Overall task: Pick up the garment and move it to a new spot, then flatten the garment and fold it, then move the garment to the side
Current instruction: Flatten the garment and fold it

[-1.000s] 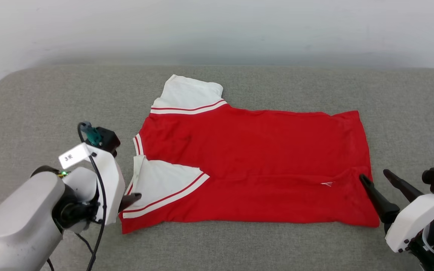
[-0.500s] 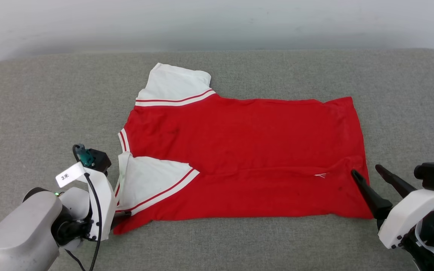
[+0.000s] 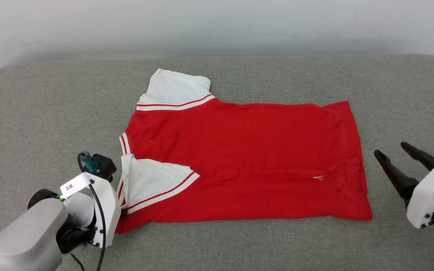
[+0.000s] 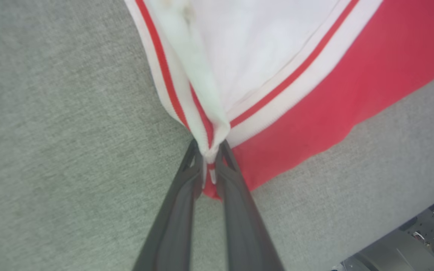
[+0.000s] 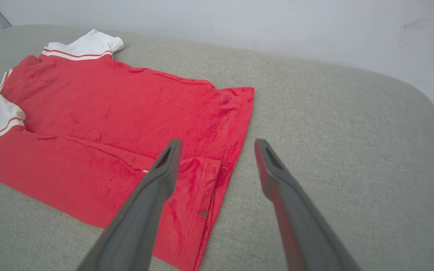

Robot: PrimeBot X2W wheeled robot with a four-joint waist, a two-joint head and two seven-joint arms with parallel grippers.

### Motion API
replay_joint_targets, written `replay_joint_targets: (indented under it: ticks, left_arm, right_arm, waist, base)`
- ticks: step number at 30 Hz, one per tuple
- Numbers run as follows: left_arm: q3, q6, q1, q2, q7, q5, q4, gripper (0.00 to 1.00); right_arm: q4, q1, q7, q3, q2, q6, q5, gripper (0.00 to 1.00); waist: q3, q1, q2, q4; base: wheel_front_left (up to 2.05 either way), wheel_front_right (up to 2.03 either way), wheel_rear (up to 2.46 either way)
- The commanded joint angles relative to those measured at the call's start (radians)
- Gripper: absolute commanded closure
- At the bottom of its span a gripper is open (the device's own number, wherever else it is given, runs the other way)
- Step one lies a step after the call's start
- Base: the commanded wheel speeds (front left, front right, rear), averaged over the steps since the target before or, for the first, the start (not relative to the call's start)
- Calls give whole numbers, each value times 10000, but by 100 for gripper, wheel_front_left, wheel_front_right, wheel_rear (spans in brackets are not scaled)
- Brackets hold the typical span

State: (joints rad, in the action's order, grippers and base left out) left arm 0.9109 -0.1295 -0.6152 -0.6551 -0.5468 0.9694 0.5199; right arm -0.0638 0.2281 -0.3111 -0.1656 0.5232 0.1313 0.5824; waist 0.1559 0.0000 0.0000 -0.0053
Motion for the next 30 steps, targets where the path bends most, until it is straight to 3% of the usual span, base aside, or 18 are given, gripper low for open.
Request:
replay_joint_targets:
  ticks: [1, 10, 14, 20, 30]
  left_arm:
    - [53, 24, 96, -47, 138, -140, -23, 100]
    - [14, 29, -288, -313, 749, -473, -1061, 100]
    - [22, 122, -371, -390, 766, -597, -1483, 100]
    - [46, 252, -522, -384, 797, -767, -1898, 100]
    - [134, 289, -682, -252, 932, -946, -1998, 100]
  right_arm:
    - [124, 218, -277, -88, 226, -11, 5, 0]
    - [541, 1107, -3533, -1156, 1960, -11, 944, 0]
    - [384, 1329, -4768, -1802, 2366, -11, 1449, 0]
    - [-422, 1511, -5227, -2393, 2114, -11, 1580, 0]
    - [-2682, 1475, -4441, -3559, 1001, -10, 1154, 0]
  waist:
    - [-48, 0, 0, 52]
    - [-112, 0, 0, 329]
    - [-36, 0, 0, 449]
    - [222, 0, 0, 621]
    - [653, 0, 0, 849]
  base:
    - [0, 0, 0]
    - [0, 0, 0]
    - [0, 0, 0]
    - [0, 0, 0]
    - [0, 0, 0]
